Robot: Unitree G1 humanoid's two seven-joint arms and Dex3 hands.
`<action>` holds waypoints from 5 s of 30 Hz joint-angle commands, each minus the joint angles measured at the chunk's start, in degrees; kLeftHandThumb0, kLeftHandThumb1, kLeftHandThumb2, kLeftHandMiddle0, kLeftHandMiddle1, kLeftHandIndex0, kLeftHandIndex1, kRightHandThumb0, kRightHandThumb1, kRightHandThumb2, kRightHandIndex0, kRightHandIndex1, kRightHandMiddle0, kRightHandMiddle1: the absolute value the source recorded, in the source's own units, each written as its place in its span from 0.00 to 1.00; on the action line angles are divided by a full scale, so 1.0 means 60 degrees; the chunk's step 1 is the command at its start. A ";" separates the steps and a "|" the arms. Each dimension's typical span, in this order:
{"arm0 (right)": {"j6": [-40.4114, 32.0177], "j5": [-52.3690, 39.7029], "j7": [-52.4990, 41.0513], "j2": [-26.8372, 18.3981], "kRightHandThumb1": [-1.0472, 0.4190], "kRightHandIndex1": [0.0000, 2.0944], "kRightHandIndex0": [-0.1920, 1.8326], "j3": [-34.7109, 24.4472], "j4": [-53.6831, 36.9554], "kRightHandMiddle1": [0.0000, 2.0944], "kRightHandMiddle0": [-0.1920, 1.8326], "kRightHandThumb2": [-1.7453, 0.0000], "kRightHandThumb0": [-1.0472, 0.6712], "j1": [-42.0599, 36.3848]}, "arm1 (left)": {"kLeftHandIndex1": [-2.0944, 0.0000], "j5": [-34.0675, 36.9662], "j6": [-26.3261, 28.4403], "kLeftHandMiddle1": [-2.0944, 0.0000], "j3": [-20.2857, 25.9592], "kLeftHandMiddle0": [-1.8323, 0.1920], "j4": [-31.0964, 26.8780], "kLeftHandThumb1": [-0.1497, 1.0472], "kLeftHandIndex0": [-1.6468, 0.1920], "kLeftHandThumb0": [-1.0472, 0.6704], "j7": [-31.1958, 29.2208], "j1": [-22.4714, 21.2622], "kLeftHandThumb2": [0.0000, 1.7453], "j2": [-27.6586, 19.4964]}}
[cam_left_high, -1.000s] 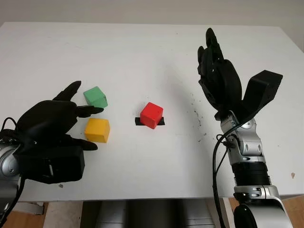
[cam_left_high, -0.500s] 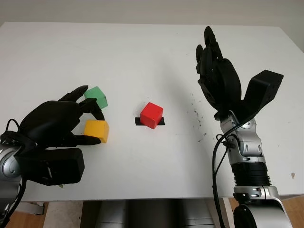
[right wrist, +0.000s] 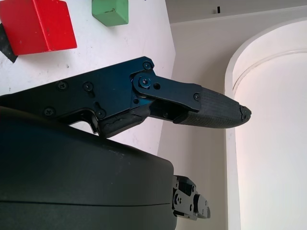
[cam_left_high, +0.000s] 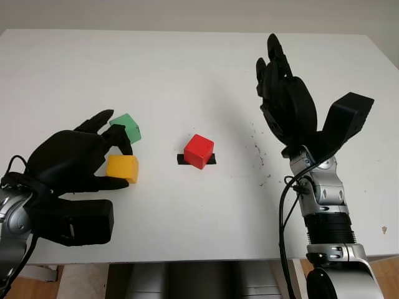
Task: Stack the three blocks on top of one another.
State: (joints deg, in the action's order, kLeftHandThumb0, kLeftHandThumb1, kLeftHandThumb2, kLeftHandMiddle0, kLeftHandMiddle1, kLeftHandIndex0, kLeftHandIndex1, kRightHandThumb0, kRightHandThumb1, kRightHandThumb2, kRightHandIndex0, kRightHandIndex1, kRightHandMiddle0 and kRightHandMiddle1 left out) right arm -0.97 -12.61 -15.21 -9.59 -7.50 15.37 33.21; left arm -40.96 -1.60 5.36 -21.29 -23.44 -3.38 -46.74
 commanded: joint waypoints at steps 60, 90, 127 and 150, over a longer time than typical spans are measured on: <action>-0.0114 0.0192 0.0511 0.0405 0.00 0.00 0.00 0.0074 -0.0150 0.00 0.00 0.64 0.16 -0.0107 | 0.15 -0.0245 -0.2093 0.97 -0.3746 0.86 0.3725 0.98 0.81 0.36 -0.1562 -0.7579 0.03 0.1263; 0.0124 0.0256 0.0585 0.0558 0.00 0.00 0.00 0.0157 -0.0258 0.00 0.00 0.64 0.17 -0.0334 | 0.18 -0.0328 -0.2617 0.97 -0.4250 0.88 0.4179 0.99 0.82 0.37 -0.2523 -0.8503 0.03 0.1812; 0.0114 0.0203 0.0725 0.0581 0.00 0.00 0.00 0.0168 -0.0254 0.00 0.00 0.65 0.16 -0.0377 | 0.96 0.0674 -0.2150 0.99 -0.4069 0.99 0.4232 0.92 0.93 0.21 -0.3053 -0.8279 0.03 0.2142; 0.0083 0.0117 0.0482 0.0481 0.00 0.00 0.00 -0.0001 0.0002 0.00 0.00 0.65 0.16 -0.0202 | 0.96 0.2799 0.0149 0.98 0.0054 0.90 0.2762 0.89 0.84 0.20 -0.0399 -0.5286 0.04 0.0713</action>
State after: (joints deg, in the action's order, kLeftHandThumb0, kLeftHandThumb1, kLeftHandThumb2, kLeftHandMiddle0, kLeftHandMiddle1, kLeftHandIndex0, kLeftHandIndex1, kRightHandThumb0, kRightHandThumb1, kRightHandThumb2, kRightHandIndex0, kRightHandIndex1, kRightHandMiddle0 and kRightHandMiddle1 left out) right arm -0.62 -11.91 -12.13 -6.01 -7.34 15.18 31.38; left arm -23.54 -1.24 4.23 -3.60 -26.89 -36.29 -41.40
